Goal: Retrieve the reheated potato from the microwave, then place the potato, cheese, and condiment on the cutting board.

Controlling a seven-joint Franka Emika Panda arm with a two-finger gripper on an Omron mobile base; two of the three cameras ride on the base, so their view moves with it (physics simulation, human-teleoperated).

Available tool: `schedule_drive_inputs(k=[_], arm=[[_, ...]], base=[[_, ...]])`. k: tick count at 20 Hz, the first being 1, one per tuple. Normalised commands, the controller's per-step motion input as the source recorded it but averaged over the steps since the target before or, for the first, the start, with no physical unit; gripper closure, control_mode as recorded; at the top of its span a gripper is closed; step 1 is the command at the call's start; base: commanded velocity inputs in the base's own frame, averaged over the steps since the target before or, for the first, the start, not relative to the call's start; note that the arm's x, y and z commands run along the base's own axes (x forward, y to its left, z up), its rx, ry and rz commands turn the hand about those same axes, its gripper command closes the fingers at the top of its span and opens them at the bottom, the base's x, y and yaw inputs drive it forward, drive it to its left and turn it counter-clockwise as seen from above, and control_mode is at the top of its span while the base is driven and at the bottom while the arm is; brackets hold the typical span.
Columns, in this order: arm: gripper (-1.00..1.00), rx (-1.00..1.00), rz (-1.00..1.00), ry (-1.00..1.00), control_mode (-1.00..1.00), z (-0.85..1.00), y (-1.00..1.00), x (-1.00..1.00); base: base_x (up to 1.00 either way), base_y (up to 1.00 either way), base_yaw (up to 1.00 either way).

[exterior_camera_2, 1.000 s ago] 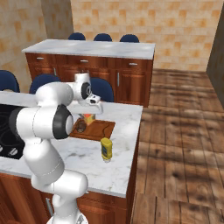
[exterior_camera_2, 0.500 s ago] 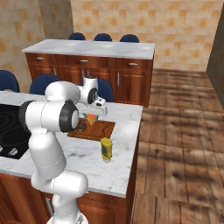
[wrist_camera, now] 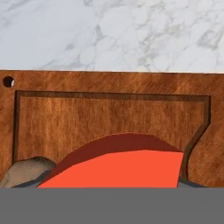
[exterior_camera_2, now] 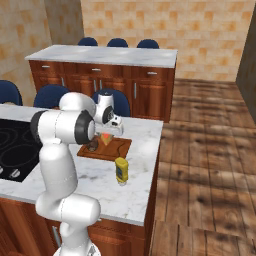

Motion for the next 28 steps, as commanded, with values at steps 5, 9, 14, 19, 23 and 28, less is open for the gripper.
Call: schedule_drive_inputs(k=[5,9,14,19,23,28], arm=[[1.00,0.00,0.00,0.00,-1.00,-0.31,0.11,0.02],[1.00,0.00,-0.01,0.00,-1.00,-0.25,0.05,0.00],[1.00,0.00,-0.04,0.00,-1.00,-0.21,0.02,0.00],[1.00,0.00,-0.05,0.00,-1.00,-0.22,0.04,-0.01],[-1.00,0.00,-0.06,0.00,-1.00,-0.16,0.00,-0.05],[-1.00,0.00,-0.05,0.00,-1.00,-0.04,0.00,-0.05]], base=[[0.00,0.00,0.00],[0.00,0.00,0.00],[0.00,0.00,0.00],[0.00,0.00,0.00],[0.00,0.00,0.00],[0.00,0.00,0.00]])
